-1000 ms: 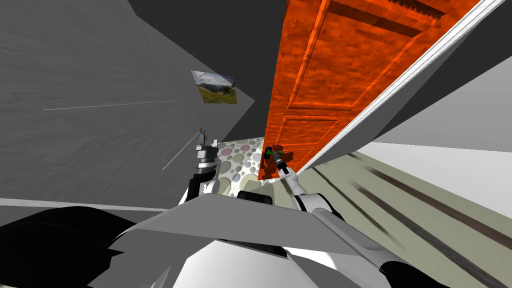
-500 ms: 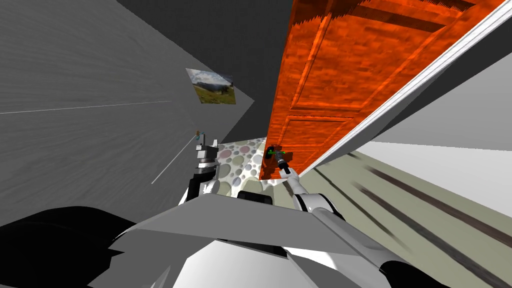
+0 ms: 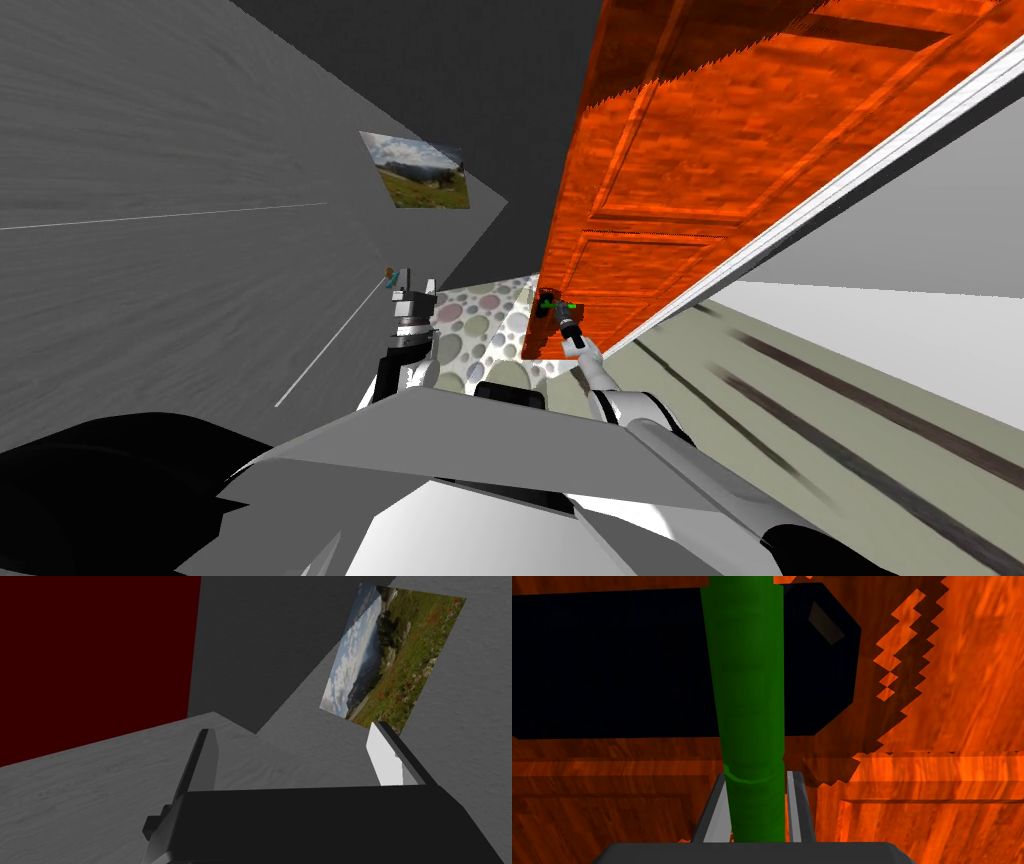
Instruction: Push the door open
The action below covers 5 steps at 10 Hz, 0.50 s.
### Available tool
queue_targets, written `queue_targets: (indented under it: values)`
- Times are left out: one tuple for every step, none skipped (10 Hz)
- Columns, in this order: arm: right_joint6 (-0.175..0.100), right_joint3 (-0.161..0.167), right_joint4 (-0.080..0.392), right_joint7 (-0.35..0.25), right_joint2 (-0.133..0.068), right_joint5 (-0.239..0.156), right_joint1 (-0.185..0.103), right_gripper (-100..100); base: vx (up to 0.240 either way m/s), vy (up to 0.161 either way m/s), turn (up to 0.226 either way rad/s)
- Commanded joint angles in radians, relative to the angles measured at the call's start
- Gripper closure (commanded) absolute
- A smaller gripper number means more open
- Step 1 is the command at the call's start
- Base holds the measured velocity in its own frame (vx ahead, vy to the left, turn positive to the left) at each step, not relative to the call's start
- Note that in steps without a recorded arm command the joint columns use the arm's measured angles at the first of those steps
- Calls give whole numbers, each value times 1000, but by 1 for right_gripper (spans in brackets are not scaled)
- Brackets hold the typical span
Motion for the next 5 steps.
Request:
queue_targets:
  values:
    - [-23, -11, 28, 5, -10, -5, -16, 100, 49, 46, -2]
    - [-17, -34, 31, 23, -13, -16, -15, 100, 97, 95, -56]
    - [-15, -41, 32, 28, -14, -20, -14, 100, 129, 169, -72]
    - [-12, -55, 33, 39, -16, -27, -13, 100, 162, 159, -76]
    - [-9, -68, 34, 49, -18, -33, -12, 100, 158, 160, -58]
